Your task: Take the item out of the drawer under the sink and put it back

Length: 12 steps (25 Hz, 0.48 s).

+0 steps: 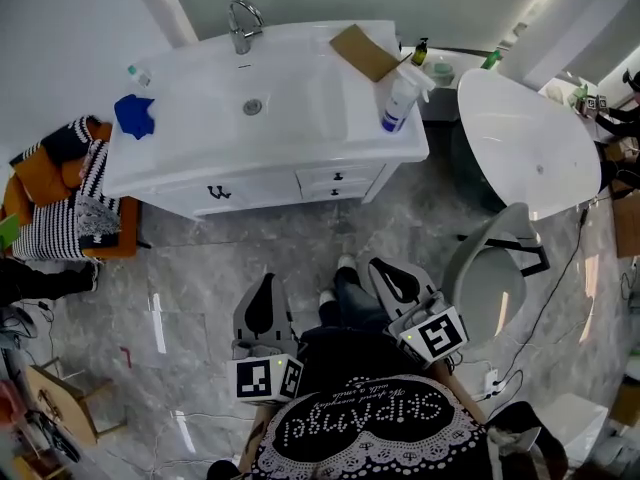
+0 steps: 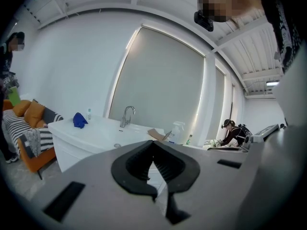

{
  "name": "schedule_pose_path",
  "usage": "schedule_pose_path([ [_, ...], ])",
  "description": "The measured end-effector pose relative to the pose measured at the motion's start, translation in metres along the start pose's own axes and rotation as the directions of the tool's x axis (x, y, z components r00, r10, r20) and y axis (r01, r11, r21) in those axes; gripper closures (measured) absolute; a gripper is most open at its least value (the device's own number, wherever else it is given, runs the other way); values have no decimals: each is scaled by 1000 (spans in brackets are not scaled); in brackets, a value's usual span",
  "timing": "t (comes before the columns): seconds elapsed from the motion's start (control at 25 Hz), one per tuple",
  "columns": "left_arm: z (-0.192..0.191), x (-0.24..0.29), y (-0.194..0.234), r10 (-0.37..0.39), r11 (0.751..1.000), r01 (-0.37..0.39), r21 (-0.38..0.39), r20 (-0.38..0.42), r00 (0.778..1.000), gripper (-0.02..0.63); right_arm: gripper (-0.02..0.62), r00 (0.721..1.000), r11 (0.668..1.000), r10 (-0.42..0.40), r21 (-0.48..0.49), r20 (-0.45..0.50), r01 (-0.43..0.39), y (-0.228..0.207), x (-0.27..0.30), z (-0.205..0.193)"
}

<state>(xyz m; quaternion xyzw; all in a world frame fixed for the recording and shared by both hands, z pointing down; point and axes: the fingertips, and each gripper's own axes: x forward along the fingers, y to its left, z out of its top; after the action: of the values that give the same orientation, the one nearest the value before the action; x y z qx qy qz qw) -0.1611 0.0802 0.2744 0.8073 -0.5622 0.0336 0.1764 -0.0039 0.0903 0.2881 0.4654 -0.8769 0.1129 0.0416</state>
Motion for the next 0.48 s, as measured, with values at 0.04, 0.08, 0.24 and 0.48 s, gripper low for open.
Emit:
schedule_pose_path([
  [0.04,1,6,1,1,1000,-1,2,-2,1000,603,575,1000,1000,2,0,0,-2,-5,4,2],
  [0.08,3,13,1,0,1000,0,8,-2,1000,603,575,1000,1000,3,0,-1,-3,-11,8,4],
  [0.24,17,41,-3,0,1000,0,17,16,1000,603,576,1000,1000,2,-6,0,-2,-37,24,15],
  [0.48,31,81,-12,6,1000,-7,15,31,1000,603,575,1000,1000,14,-7,1,-14,-75,45,25],
])
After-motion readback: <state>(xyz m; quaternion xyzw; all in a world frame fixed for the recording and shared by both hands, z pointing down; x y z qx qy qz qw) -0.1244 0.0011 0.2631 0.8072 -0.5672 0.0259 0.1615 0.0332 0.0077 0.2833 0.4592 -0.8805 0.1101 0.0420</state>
